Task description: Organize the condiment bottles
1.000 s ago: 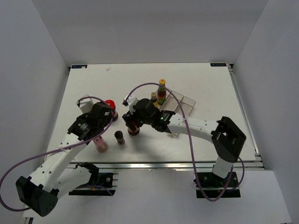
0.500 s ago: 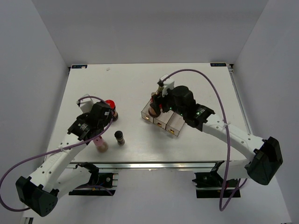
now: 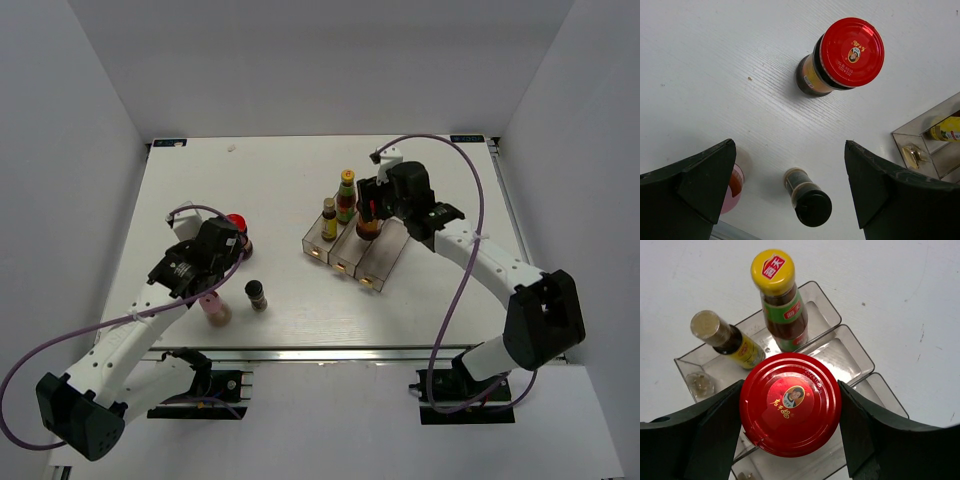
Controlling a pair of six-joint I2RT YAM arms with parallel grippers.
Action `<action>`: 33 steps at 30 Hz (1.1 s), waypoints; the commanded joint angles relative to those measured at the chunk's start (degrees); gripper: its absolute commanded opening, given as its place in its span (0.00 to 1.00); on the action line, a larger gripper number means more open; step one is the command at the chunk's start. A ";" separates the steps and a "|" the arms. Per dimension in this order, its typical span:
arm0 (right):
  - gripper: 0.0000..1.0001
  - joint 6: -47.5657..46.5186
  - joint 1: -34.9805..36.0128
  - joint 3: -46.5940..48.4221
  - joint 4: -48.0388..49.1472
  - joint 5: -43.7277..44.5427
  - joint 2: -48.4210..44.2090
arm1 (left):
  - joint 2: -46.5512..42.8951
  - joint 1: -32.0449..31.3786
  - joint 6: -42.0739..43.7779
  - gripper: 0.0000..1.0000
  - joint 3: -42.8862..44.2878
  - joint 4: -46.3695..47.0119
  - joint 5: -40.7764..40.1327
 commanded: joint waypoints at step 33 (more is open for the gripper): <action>0.64 -8.48 -5.28 7.62 16.71 -2.52 14.12 | 12.80 9.16 9.43 0.98 9.13 16.12 5.18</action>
